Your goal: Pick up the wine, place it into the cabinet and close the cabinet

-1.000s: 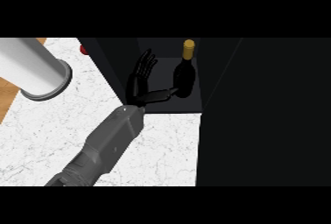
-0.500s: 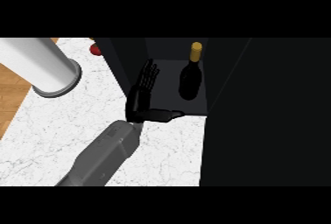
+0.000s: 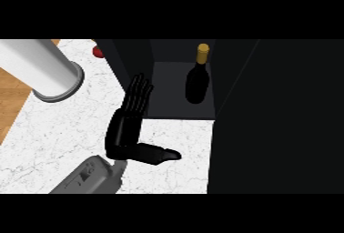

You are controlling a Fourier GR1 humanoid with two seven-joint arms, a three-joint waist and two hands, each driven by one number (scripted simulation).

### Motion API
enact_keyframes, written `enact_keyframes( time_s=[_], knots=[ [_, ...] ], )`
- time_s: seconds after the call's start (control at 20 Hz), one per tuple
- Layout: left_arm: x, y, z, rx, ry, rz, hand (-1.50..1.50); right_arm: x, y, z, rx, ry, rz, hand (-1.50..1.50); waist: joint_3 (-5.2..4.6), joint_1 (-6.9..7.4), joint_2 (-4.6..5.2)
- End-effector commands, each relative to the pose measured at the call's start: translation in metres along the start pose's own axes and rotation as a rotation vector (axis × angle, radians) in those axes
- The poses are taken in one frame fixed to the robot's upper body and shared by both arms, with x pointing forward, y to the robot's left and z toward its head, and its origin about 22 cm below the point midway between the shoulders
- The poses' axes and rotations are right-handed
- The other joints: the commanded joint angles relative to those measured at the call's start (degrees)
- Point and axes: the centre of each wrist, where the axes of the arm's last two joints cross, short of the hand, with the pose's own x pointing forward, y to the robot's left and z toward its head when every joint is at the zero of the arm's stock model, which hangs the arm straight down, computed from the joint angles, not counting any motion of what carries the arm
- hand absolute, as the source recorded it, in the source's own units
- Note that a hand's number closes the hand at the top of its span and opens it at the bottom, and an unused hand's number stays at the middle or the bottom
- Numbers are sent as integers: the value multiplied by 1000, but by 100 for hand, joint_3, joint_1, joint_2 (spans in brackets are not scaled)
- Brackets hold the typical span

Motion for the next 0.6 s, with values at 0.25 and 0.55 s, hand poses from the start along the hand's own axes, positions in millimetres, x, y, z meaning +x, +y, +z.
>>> enact_keyframes(
  time_s=[0.25, 0.55],
  knots=[
    [48, -3, 70, 26, -29, 17, -150, 12, -17, -1, 86, 15, 62, 150, -2, -71, 28],
    [81, 28, 74, 99, -52, -33, -150, 10, 3, 13, 385, 102, 142, 150, 2, -44, 11]
  ],
)
